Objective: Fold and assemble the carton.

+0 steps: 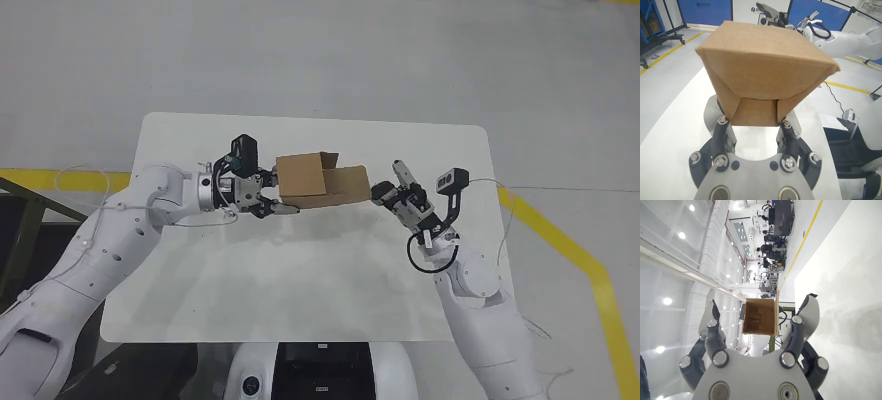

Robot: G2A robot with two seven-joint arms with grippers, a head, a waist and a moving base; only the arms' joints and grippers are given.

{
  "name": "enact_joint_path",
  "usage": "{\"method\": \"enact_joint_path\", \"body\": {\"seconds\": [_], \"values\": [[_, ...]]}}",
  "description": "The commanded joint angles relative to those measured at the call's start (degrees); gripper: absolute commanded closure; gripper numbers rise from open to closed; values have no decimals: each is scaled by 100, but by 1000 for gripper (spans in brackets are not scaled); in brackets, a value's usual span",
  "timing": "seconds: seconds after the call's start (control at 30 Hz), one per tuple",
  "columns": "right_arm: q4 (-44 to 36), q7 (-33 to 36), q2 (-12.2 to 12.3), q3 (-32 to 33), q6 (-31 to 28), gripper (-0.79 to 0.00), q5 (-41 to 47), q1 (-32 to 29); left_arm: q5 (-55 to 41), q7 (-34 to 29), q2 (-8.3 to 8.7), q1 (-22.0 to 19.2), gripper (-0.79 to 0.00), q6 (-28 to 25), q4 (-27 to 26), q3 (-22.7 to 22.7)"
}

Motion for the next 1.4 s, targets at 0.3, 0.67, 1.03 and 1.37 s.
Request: {"method": "enact_joint_path", "body": {"seconds": [0.3,0.67,1.03,1.37], "values": [[69,2116,233,412,-154,0,-466,464,166,75,112,49,-413,0,-206,93],[659,3393,288,-98,-128,0,-259,1140,227,27,227,55,-425,0,-486,239],[835,3662,280,-673,-39,0,-179,1401,256,-152,314,-44,-376,0,-837,581],[1049,3643,223,-1257,-43,0,-106,1649,97,-233,337,-228,-360,0,-944,925]]}}
